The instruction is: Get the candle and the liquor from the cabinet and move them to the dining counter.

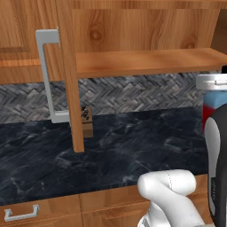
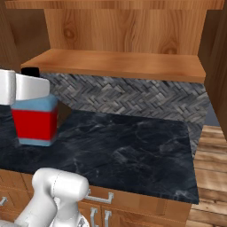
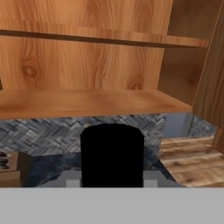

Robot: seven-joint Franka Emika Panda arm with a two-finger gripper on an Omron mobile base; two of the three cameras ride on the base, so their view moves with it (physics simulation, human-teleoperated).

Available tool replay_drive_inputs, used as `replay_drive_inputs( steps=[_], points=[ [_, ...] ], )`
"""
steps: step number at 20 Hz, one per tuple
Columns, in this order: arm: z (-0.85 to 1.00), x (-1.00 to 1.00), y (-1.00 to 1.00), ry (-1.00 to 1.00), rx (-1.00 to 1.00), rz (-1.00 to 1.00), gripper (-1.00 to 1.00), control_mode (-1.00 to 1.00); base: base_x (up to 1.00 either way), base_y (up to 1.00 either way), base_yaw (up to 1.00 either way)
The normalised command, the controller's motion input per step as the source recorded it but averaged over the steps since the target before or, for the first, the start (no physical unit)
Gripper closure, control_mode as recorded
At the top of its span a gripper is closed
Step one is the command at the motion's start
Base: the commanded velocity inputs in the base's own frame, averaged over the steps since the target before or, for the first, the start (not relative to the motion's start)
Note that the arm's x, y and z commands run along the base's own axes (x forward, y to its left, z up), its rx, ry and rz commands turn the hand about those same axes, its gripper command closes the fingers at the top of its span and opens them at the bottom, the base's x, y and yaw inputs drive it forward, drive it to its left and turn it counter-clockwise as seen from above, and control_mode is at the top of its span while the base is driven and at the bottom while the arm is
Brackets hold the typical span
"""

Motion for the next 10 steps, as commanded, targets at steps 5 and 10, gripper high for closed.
replay_drive_inputs(
  steps=[5,10],
  points=[
    [0.00,0.00,0.00,0.00,0.00,0.00,1.00,1.00,-0.27,-0.09,-0.01],
    [0.00,0.00,0.00,0.00,0.00,0.00,1.00,1.00,-0.99,-0.48,-0.33]
  ],
)
